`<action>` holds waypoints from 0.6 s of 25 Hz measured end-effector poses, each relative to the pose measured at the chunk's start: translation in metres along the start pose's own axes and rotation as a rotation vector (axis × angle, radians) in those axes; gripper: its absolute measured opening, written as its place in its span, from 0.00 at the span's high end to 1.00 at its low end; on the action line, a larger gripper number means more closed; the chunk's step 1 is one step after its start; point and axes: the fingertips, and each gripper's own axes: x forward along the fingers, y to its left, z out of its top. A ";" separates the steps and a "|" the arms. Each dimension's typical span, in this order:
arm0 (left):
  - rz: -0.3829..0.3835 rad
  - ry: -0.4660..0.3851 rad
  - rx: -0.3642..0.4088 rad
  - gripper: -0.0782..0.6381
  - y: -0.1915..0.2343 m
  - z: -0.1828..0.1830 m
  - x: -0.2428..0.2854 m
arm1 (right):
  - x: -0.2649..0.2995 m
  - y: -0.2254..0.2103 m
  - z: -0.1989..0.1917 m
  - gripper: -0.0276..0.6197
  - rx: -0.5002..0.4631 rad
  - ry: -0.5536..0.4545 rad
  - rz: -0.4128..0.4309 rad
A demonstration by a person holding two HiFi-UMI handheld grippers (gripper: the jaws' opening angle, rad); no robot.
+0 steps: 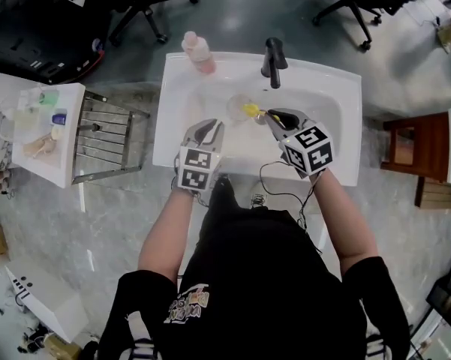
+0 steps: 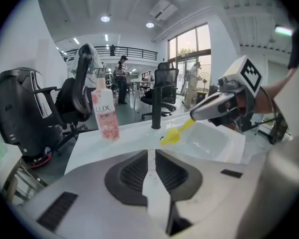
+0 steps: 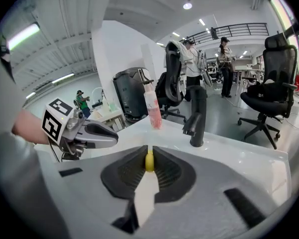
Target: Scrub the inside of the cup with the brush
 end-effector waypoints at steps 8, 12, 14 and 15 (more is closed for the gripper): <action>0.144 -0.109 -0.027 0.87 -0.027 0.023 -0.064 | -0.053 0.017 0.021 0.90 -0.013 -0.125 0.052; 0.182 -0.144 -0.046 0.88 -0.028 0.026 -0.089 | -0.062 0.034 0.030 0.90 -0.013 -0.155 0.083; 0.199 -0.166 -0.062 0.88 -0.026 0.027 -0.101 | -0.064 0.042 0.035 0.90 -0.017 -0.162 0.094; 0.200 -0.175 -0.072 0.88 -0.025 0.027 -0.107 | -0.063 0.046 0.036 0.90 -0.019 -0.165 0.100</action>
